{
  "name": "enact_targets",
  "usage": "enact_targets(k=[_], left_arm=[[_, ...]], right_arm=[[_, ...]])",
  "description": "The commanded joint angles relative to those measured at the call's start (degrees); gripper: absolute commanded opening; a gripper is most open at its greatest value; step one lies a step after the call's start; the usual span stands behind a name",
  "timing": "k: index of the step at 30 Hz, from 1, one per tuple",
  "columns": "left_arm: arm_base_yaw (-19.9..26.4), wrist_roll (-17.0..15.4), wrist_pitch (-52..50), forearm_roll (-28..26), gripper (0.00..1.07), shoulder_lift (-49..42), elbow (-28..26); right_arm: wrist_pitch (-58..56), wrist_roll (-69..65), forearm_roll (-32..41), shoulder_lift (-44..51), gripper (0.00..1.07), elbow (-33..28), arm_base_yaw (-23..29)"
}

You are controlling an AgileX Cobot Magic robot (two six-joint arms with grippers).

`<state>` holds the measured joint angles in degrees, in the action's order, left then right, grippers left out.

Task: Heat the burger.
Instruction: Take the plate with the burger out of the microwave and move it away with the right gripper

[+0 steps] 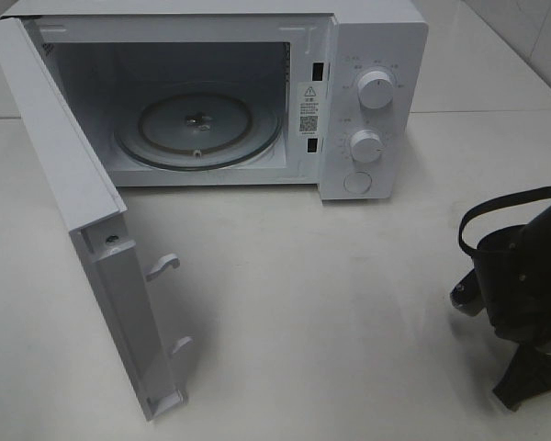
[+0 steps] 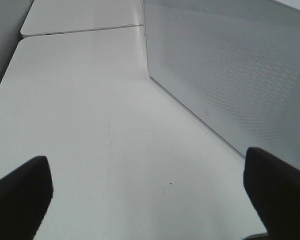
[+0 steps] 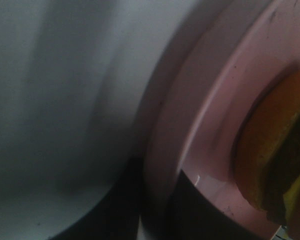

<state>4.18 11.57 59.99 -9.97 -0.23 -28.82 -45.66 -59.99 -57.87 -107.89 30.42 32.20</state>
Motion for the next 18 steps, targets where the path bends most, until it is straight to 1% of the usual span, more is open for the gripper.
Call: enact_targets(k=[1, 4, 6, 7, 9, 10, 11, 12, 13, 14, 15, 16, 17, 18], left_arm=[[0.06, -0.06, -0.11, -0.29, 0.98, -1.20, 0.11], [0.06, -0.06, -0.11, -0.29, 0.98, -1.20, 0.11], [0.06, -0.06, -0.11, -0.29, 0.98, -1.20, 0.11], [0.06, -0.06, -0.11, -0.29, 0.98, -1.20, 0.11], [0.06, -0.06, -0.11, -0.29, 0.98, -1.20, 0.11], [0.06, -0.06, -0.11, -0.29, 0.98, -1.20, 0.11], [0.06, -0.06, -0.11, -0.29, 0.98, -1.20, 0.11], [0.06, -0.06, -0.11, -0.29, 0.98, -1.20, 0.11], [0.06, -0.06, -0.11, -0.29, 0.98, -1.20, 0.11], [0.06, -0.06, -0.11, -0.29, 0.98, -1.20, 0.11], [0.06, -0.06, -0.11, -0.29, 0.98, -1.20, 0.11], [0.06, -0.06, -0.11, -0.29, 0.98, -1.20, 0.11], [0.06, -0.06, -0.11, -0.29, 0.98, -1.20, 0.11], [0.06, -0.06, -0.11, -0.29, 0.98, -1.20, 0.11]], right_arm=[[0.17, -1.03, -1.20, -1.43, 0.08, -0.23, -0.17], [0.11, -1.03, -1.20, -1.43, 0.11, -0.23, -0.17], [-0.11, -0.29, -0.34, -1.20, 0.19, 0.00, -0.11], [-0.11, -0.29, -0.34, -1.20, 0.19, 0.00, -0.11], [-0.97, 2.46, 1.43, 0.80, 0.36, 1.15, -0.11], [-0.97, 2.46, 1.43, 0.80, 0.36, 1.15, -0.11], [-1.49, 3.21, 1.60, 1.43, 0.40, 1.26, -0.11], [-1.49, 3.21, 1.60, 1.43, 0.40, 1.26, -0.11], [-2.06, 4.18, 2.06, 2.64, 0.49, 1.32, -0.11], [-2.23, 4.81, 2.64, 3.38, 0.53, 1.32, -0.11], [-2.23, 4.81, 2.64, 3.38, 0.53, 1.32, -0.11], [-2.01, 6.30, 3.84, 4.98, 0.59, 1.32, 0.00], [-1.55, 7.45, 4.70, 5.96, 0.62, 1.32, 0.00], [-1.55, 7.45, 4.70, 5.96, 0.62, 1.32, 0.00]])
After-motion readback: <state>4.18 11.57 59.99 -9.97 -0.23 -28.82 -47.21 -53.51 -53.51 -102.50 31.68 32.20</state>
